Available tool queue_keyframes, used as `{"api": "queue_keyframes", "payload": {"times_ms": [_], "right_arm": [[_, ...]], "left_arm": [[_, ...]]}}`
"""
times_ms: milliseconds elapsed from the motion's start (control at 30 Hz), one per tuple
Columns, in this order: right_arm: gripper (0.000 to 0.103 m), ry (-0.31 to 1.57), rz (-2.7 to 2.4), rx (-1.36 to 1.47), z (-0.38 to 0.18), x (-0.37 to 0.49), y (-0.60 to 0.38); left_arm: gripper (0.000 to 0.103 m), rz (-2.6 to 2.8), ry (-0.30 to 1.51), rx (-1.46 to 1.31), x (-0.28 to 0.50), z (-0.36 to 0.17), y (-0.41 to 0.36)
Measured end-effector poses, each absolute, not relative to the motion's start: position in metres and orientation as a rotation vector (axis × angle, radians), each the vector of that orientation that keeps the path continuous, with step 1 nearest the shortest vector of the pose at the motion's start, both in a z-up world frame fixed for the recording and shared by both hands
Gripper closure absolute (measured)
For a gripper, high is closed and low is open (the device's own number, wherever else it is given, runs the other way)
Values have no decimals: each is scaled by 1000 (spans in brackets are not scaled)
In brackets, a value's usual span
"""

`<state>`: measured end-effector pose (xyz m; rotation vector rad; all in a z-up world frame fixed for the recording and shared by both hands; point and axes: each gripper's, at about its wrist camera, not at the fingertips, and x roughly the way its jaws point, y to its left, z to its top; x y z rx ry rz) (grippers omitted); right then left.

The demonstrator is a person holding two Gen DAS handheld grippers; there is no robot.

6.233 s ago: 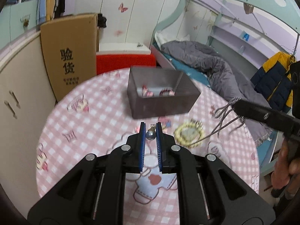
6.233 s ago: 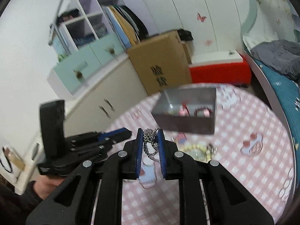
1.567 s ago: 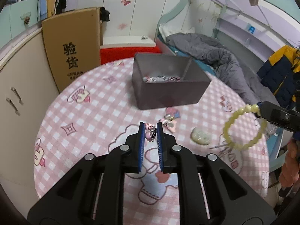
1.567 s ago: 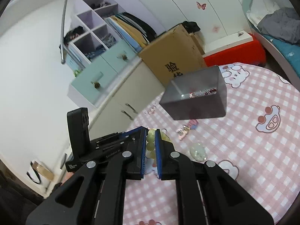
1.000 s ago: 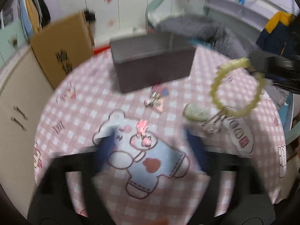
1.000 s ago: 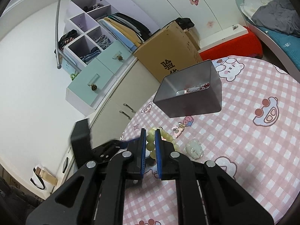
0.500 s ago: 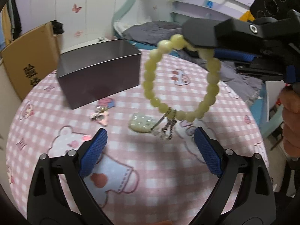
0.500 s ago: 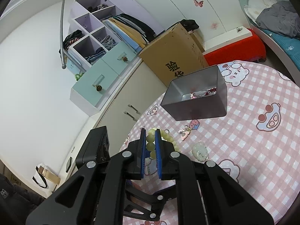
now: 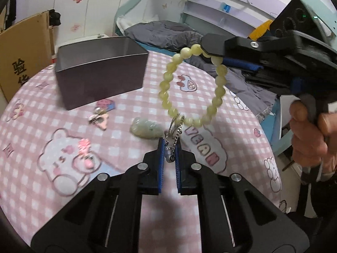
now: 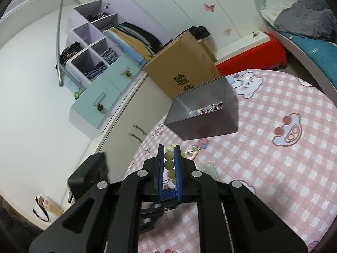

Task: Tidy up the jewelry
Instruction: 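Lift the silver charm with the left tool while the right tool lifts the jade bracelet, then lower both held items into the gray metal box and open both tools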

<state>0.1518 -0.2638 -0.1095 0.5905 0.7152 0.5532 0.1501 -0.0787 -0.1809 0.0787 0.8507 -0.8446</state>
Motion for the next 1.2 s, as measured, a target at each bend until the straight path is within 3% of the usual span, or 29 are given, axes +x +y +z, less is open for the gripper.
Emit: {"api": "queue_keyframes", "payload": {"times_ms": [233, 433, 833, 1033, 1200], "right_arm": [[95, 722, 542, 577, -111, 161, -267], [95, 705, 537, 554, -101, 167, -268], [95, 552, 579, 434, -11, 211, -255], [95, 588, 567, 399, -9, 246, -246], [94, 677, 520, 388, -39, 275, -237]], "left_arm": [[94, -793, 836, 84, 141, -172, -50], [94, -728, 744, 62, 154, -125, -30], [94, -607, 618, 39, 231, -23, -30], [94, -642, 633, 26, 263, -10, -47], [93, -641, 688, 29, 285, -24, -62]]}}
